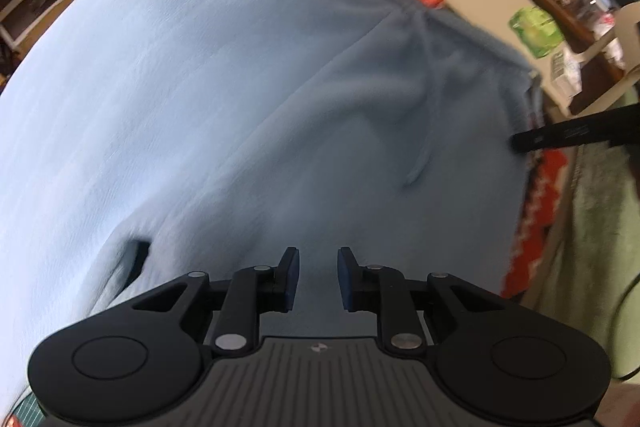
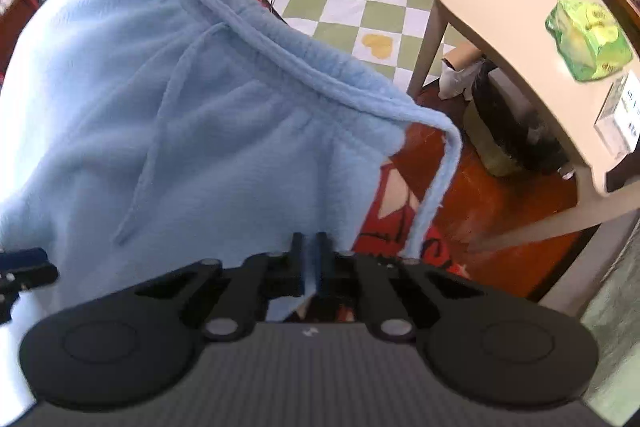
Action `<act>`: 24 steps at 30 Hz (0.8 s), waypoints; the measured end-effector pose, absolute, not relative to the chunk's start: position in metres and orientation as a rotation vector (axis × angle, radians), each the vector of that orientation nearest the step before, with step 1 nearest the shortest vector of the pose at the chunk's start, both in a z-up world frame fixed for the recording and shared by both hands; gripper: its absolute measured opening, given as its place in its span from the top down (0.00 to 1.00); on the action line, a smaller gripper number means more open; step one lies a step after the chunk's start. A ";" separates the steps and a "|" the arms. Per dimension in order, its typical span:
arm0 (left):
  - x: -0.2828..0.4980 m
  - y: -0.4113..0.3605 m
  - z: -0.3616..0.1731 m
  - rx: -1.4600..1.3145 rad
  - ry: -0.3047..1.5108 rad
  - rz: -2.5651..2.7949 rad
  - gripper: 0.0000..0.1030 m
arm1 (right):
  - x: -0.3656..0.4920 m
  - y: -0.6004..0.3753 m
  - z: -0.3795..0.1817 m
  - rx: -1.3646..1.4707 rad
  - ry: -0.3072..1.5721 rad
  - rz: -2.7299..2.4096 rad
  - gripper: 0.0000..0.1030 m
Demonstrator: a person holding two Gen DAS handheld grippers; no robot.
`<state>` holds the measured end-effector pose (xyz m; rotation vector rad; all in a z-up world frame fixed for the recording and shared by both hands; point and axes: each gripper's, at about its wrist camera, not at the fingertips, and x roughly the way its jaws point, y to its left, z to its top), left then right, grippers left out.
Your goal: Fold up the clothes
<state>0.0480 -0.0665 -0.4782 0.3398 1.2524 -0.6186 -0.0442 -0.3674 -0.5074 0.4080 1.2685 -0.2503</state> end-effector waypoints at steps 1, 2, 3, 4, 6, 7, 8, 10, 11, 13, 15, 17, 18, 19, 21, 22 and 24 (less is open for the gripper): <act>0.047 -0.061 -0.480 0.340 1.256 -0.599 0.80 | -0.045 -0.367 -0.506 0.396 1.275 -0.246 0.97; 0.047 -0.056 -0.481 0.339 1.259 -0.579 0.80 | -0.045 -0.366 -0.504 0.396 1.283 -0.243 0.97; 0.046 -0.050 -0.483 0.339 1.263 -0.559 0.80 | -0.044 -0.365 -0.502 0.400 1.290 -0.241 0.94; 0.046 -0.042 -0.484 0.333 1.265 -0.538 0.80 | -0.043 -0.362 -0.499 0.404 1.295 -0.233 0.91; 0.045 -0.025 -0.484 0.318 1.264 -0.494 0.80 | -0.041 -0.348 -0.494 0.396 1.302 -0.196 0.88; 0.045 -0.016 -0.484 0.307 1.259 -0.471 0.80 | -0.039 -0.340 -0.491 0.389 1.302 -0.172 0.88; 0.045 -0.007 -0.484 0.295 1.253 -0.448 0.80 | -0.036 -0.331 -0.487 0.382 1.298 -0.146 0.88; 0.046 0.015 -0.485 0.261 1.246 -0.393 0.80 | -0.029 -0.311 -0.481 0.370 1.290 -0.096 0.87; 0.048 0.027 -0.485 0.231 1.244 -0.373 0.80 | -0.024 -0.299 -0.477 0.370 1.282 -0.068 0.87; 0.051 0.051 -0.487 0.166 1.242 -0.336 0.80 | -0.015 -0.275 -0.472 0.379 1.259 -0.005 0.87; 0.052 0.071 -0.485 0.128 1.232 -0.325 0.80 | -0.002 -0.247 -0.467 0.378 1.239 0.067 0.87; 0.051 0.086 -0.483 0.121 1.213 -0.324 0.80 | 0.012 -0.217 -0.465 0.374 1.223 0.140 0.87; 0.050 0.093 -0.482 0.118 1.206 -0.325 0.80 | 0.020 -0.201 -0.466 0.371 1.219 0.176 0.87; 0.049 0.100 -0.481 0.116 1.199 -0.326 0.80 | 0.026 -0.186 -0.467 0.363 1.218 0.204 0.87; 0.046 0.114 -0.480 0.102 1.198 -0.327 0.80 | 0.041 -0.158 -0.471 0.345 1.207 0.239 0.87; 0.044 0.121 -0.481 0.101 1.199 -0.327 0.80 | 0.048 -0.147 -0.474 0.340 1.200 0.251 0.87; 0.040 0.135 -0.482 0.100 1.200 -0.324 0.80 | 0.061 -0.133 -0.477 0.332 1.182 0.218 0.89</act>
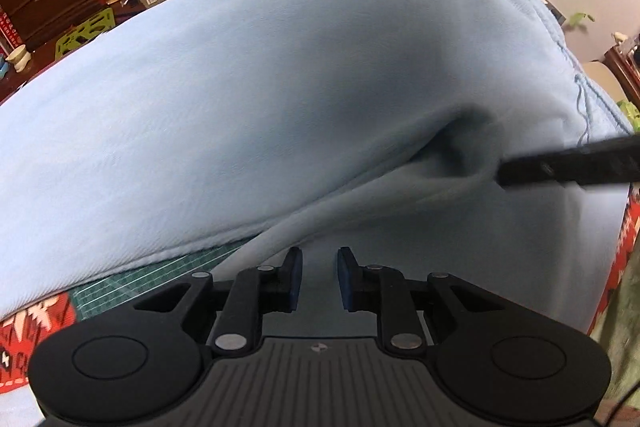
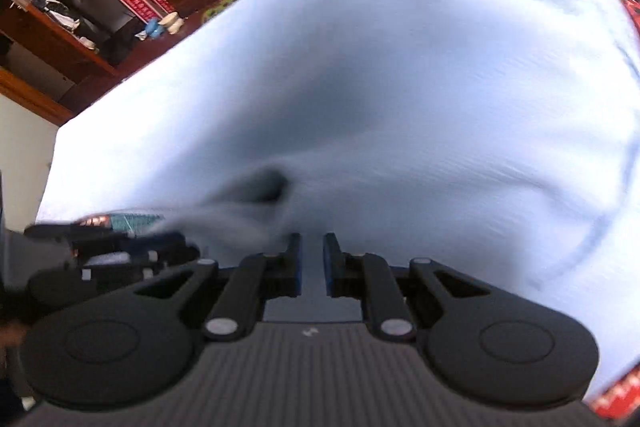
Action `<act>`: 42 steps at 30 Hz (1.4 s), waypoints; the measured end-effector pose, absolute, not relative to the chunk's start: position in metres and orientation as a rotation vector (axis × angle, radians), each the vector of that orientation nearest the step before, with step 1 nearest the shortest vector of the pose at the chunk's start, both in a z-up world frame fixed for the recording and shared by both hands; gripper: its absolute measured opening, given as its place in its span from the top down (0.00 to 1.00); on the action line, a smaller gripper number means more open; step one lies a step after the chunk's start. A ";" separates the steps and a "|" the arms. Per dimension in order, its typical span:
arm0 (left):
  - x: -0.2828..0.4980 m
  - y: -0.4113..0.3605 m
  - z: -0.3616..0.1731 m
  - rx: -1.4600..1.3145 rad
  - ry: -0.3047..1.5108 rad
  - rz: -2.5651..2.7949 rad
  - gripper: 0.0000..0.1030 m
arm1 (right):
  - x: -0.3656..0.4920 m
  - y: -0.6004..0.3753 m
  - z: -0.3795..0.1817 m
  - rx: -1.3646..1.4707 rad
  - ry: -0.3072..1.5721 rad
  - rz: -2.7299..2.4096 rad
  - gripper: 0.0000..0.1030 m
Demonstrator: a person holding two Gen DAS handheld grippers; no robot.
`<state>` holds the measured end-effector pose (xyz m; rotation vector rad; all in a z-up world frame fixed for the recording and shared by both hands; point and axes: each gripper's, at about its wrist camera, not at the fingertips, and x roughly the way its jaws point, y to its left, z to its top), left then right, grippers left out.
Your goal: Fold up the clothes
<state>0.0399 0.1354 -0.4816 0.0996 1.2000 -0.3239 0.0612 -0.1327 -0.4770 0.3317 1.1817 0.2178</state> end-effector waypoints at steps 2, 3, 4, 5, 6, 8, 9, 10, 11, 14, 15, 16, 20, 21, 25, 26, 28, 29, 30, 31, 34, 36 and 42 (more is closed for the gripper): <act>0.036 0.151 -0.483 0.090 1.203 -0.322 0.80 | 0.072 -0.127 -0.481 0.340 1.163 0.179 0.89; 0.034 0.156 -0.483 0.081 1.204 -0.318 0.80 | 0.078 -0.125 -0.485 0.343 1.158 0.160 0.89; 0.032 0.163 -0.483 0.074 1.205 -0.311 0.80 | 0.084 -0.124 -0.488 0.345 1.152 0.140 0.89; 0.031 0.170 -0.483 0.067 1.206 -0.303 0.80 | 0.090 -0.123 -0.493 0.344 1.159 0.122 0.90; 0.029 0.177 -0.483 0.057 1.207 -0.293 0.80 | 0.094 -0.121 -0.497 0.343 1.170 0.106 0.90; 0.024 0.191 -0.481 0.031 1.209 -0.269 0.80 | 0.103 -0.119 -0.505 0.343 1.190 0.075 0.90; 0.021 0.197 -0.479 0.017 1.209 -0.256 0.80 | 0.105 -0.116 -0.506 0.337 1.193 0.066 0.90; 0.019 0.204 -0.478 0.001 1.211 -0.243 0.80 | 0.106 -0.113 -0.507 0.328 1.192 0.060 0.90; 0.017 0.210 -0.477 -0.009 1.212 -0.233 0.80 | 0.107 -0.111 -0.507 0.313 1.193 0.055 0.90; 0.010 0.227 -0.473 -0.033 1.213 -0.205 0.80 | 0.108 -0.105 -0.506 0.254 1.213 0.054 0.91; 0.008 0.232 -0.472 -0.042 1.213 -0.194 0.80 | 0.108 -0.103 -0.503 0.239 1.226 0.053 0.91; 0.005 0.237 -0.470 -0.052 1.209 -0.185 0.79 | 0.108 -0.102 -0.500 0.226 1.238 0.053 0.90; -0.003 0.255 -0.461 -0.075 1.189 -0.145 0.56 | 0.098 -0.089 -0.480 0.148 1.264 0.072 0.72; -0.007 0.261 -0.459 -0.076 1.185 -0.136 0.54 | 0.094 -0.086 -0.476 0.132 1.274 0.076 0.69; -0.015 0.272 -0.452 -0.055 1.188 -0.097 0.35 | 0.079 -0.071 -0.468 0.115 1.321 0.085 0.41; -0.018 0.275 -0.450 -0.051 1.190 -0.087 0.31 | 0.076 -0.067 -0.468 0.123 1.333 0.089 0.33; -0.026 0.280 -0.450 -0.034 1.193 -0.068 0.24 | 0.067 -0.055 -0.471 0.109 1.352 0.097 0.28; -0.029 0.283 -0.451 -0.023 1.197 -0.059 0.19 | 0.064 -0.050 -0.473 0.098 1.361 0.102 0.25; -0.032 0.286 -0.453 -0.008 1.201 -0.054 0.18 | 0.061 -0.044 -0.475 0.089 1.367 0.106 0.20; -0.036 0.288 -0.455 0.008 1.205 -0.049 0.18 | 0.056 -0.041 -0.476 0.080 1.367 0.109 0.18; -0.042 0.292 -0.461 0.048 1.221 -0.028 0.18 | 0.052 -0.026 -0.482 0.043 1.354 0.109 0.05; -0.044 0.297 -0.465 0.039 1.232 -0.020 0.16 | 0.050 -0.018 -0.485 0.030 1.350 0.100 0.01; -0.044 0.303 -0.484 0.014 1.285 -0.008 0.12 | 0.046 -0.003 -0.502 -0.062 1.385 0.066 0.01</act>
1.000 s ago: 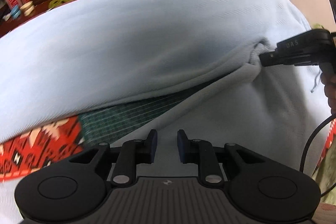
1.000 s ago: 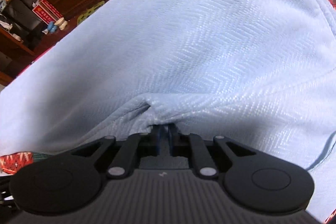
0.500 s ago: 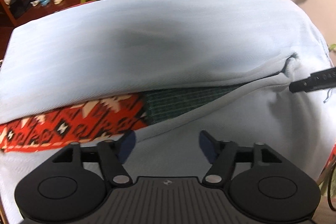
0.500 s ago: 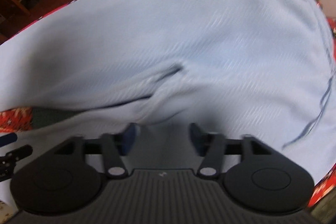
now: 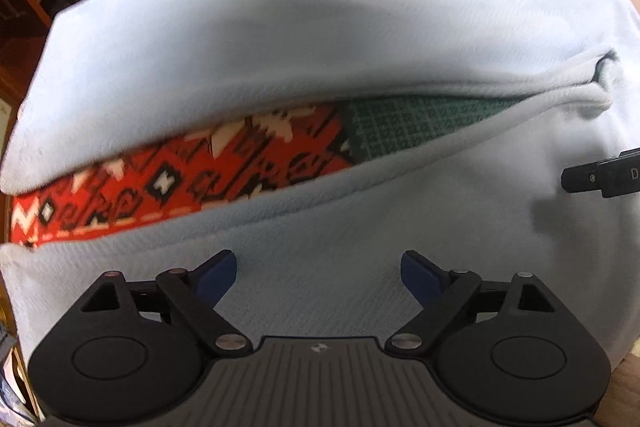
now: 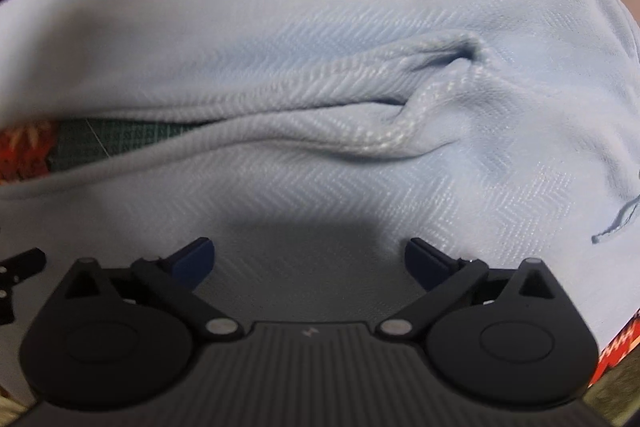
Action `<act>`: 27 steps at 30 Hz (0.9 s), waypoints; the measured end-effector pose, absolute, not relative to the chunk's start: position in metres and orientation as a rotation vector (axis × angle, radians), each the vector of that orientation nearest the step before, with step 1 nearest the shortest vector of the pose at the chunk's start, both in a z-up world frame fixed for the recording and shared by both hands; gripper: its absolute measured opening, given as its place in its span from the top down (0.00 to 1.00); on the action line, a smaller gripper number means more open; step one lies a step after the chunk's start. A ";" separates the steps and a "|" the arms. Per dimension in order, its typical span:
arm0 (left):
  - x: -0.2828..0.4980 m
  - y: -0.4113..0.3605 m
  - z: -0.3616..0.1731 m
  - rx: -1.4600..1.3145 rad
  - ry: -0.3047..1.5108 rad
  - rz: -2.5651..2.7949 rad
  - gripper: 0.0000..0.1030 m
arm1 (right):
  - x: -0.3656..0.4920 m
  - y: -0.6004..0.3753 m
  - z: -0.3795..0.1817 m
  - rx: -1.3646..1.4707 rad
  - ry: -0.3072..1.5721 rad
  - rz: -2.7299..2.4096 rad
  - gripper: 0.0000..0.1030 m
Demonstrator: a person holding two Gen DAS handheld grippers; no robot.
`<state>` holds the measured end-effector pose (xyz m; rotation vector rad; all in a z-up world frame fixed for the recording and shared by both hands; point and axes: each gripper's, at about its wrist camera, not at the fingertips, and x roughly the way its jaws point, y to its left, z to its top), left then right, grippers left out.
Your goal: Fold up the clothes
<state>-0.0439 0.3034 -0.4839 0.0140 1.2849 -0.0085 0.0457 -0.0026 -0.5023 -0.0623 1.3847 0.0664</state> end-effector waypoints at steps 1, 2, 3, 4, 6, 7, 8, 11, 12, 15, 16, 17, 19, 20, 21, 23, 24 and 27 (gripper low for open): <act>-0.044 0.304 -0.485 0.015 1.281 -0.008 0.08 | 0.046 -0.003 -0.504 -0.066 1.390 0.057 0.00; -0.044 0.304 -0.486 0.021 1.275 -0.008 0.05 | 0.046 -0.003 -0.505 -0.063 1.392 0.050 0.00; -0.044 0.304 -0.486 0.028 1.269 -0.010 0.04 | 0.045 -0.005 -0.505 -0.059 1.391 0.045 0.00; -0.045 0.304 -0.487 0.031 1.265 -0.011 0.02 | 0.045 -0.006 -0.504 -0.055 1.388 0.040 0.00; -0.046 0.306 -0.489 0.020 1.262 -0.010 0.00 | 0.046 -0.006 -0.506 -0.047 1.382 0.034 0.00; -0.046 0.308 -0.490 0.006 1.262 -0.011 0.00 | 0.047 -0.003 -0.510 -0.043 1.378 0.034 0.00; -0.047 0.308 -0.489 0.002 1.260 -0.011 0.00 | 0.047 -0.001 -0.512 -0.043 1.376 0.038 0.00; -0.049 0.308 -0.489 -0.006 1.253 -0.004 0.00 | 0.047 0.003 -0.516 -0.043 1.369 0.044 0.00; -0.050 0.308 -0.489 -0.009 1.250 0.000 0.00 | 0.047 0.009 -0.522 -0.039 1.368 0.040 0.00; -0.052 0.309 -0.489 -0.011 1.244 -0.002 0.00 | 0.053 0.012 -0.529 -0.041 1.389 0.039 0.00; -0.053 0.310 -0.489 -0.010 1.242 -0.005 0.00 | 0.056 0.012 -0.531 -0.041 1.401 0.044 0.00; -0.053 0.310 -0.489 -0.009 1.241 -0.008 0.00 | 0.058 0.012 -0.532 -0.043 1.410 0.045 0.00; -0.056 0.308 -0.488 -0.005 1.231 -0.002 0.00 | 0.060 0.012 -0.532 -0.049 1.423 0.042 0.00; -0.057 0.307 -0.488 -0.003 1.230 0.005 0.00 | 0.061 0.012 -0.532 -0.049 1.430 0.039 0.00; -0.055 0.309 -0.490 -0.003 1.239 0.007 0.00 | 0.062 0.011 -0.532 -0.050 1.437 0.038 0.00; -0.052 0.309 -0.490 -0.006 1.255 0.013 0.00 | 0.064 0.010 -0.531 -0.050 1.448 0.037 0.00; -0.051 0.310 -0.490 -0.012 1.264 0.017 0.00 | 0.066 0.010 -0.529 -0.050 1.450 0.035 0.00; -0.053 0.312 -0.490 -0.018 1.253 0.017 0.00 | 0.066 0.007 -0.527 -0.047 1.446 0.040 0.00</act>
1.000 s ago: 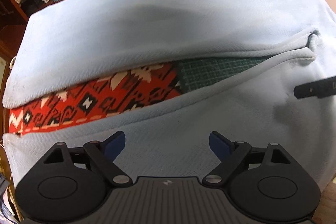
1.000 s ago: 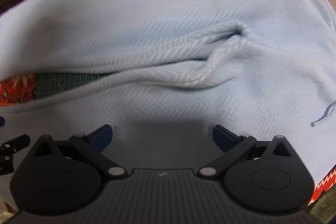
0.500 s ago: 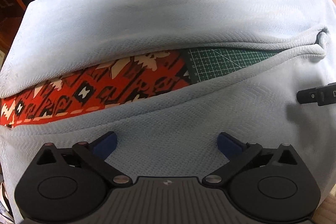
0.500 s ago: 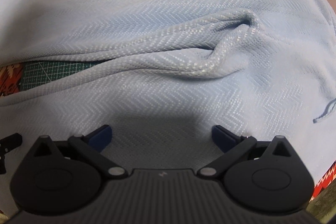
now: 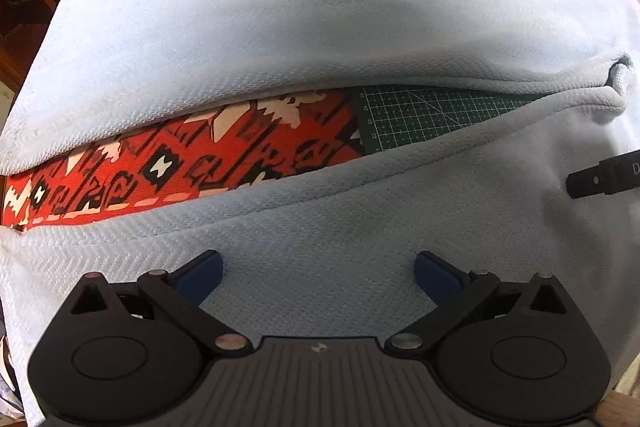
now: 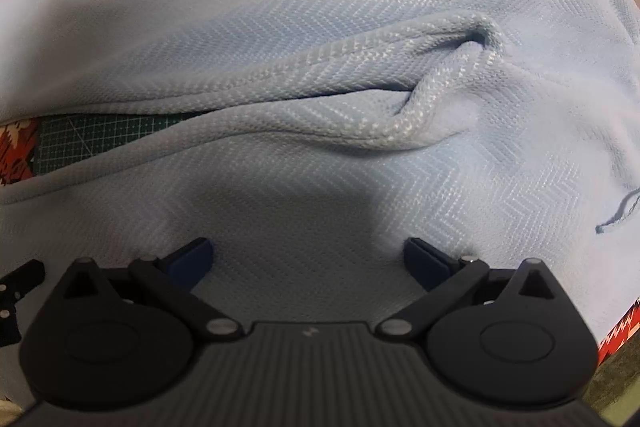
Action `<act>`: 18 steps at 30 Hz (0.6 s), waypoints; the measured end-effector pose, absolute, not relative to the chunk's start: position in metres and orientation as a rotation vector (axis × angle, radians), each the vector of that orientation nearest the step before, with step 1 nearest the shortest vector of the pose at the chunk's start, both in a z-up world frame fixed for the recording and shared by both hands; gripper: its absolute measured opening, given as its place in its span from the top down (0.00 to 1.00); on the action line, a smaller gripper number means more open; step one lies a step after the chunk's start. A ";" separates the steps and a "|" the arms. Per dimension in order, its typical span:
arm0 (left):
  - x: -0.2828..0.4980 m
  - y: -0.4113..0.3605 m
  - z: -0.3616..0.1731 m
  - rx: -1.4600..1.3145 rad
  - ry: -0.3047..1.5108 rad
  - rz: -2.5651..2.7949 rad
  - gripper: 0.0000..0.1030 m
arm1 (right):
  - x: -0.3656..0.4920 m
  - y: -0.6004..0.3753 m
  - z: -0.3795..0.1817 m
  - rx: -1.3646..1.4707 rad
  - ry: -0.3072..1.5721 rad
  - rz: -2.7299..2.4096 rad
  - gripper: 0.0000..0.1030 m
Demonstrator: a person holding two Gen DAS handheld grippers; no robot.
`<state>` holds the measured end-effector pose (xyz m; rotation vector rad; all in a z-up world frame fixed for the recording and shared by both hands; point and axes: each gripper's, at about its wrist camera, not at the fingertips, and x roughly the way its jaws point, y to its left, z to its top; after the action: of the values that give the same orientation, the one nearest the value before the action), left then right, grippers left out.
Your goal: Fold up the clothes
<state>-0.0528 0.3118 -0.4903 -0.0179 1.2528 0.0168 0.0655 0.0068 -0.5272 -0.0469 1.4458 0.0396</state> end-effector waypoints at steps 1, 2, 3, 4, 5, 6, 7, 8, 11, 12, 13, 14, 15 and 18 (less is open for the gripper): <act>-0.054 0.312 -0.490 -0.019 1.248 0.016 0.00 | 0.064 0.008 -0.528 -0.044 1.438 0.039 0.00; -0.056 0.313 -0.490 -0.019 1.237 0.014 0.00 | 0.062 0.010 -0.529 -0.041 1.425 0.037 0.00; -0.058 0.313 -0.490 -0.018 1.225 0.012 0.00 | 0.059 0.011 -0.531 -0.039 1.412 0.034 0.00; -0.059 0.314 -0.490 -0.018 1.219 0.012 0.00 | 0.057 0.011 -0.531 -0.041 1.405 0.032 0.00; -0.060 0.314 -0.490 -0.018 1.214 0.012 0.00 | 0.057 0.012 -0.530 -0.044 1.408 0.027 0.00; -0.061 0.315 -0.490 -0.018 1.209 0.012 0.00 | 0.058 0.012 -0.529 -0.043 1.420 0.016 0.00; -0.062 0.316 -0.488 -0.022 1.204 0.007 0.03 | 0.059 0.015 -0.527 -0.040 1.424 0.007 0.00; -0.062 0.318 -0.486 -0.026 1.200 0.000 0.10 | 0.059 0.018 -0.523 -0.036 1.423 0.000 0.00; -0.066 0.325 -0.480 -0.030 1.187 -0.031 0.33 | 0.061 0.029 -0.512 -0.025 1.420 -0.022 0.00; -0.066 0.331 -0.478 -0.036 1.187 -0.045 0.43 | 0.059 0.037 -0.506 -0.027 1.408 -0.024 0.00; -0.067 0.338 -0.475 -0.044 1.188 -0.059 0.46 | 0.056 0.047 -0.500 -0.032 1.392 -0.024 0.00; -0.071 0.347 -0.471 -0.049 1.187 -0.063 0.49 | 0.053 0.056 -0.494 -0.037 1.376 -0.023 0.00; -0.076 0.355 -0.466 -0.054 1.185 -0.065 0.49 | 0.049 0.066 -0.488 -0.042 1.360 -0.023 0.00; -0.094 0.399 -0.449 -0.061 1.145 -0.019 0.52 | 0.037 0.111 -0.470 -0.055 1.318 0.000 0.02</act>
<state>-0.0940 0.3993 -0.4488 -0.0606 1.1448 -0.0190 0.0375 0.1108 -0.4697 -0.0549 1.3176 0.0003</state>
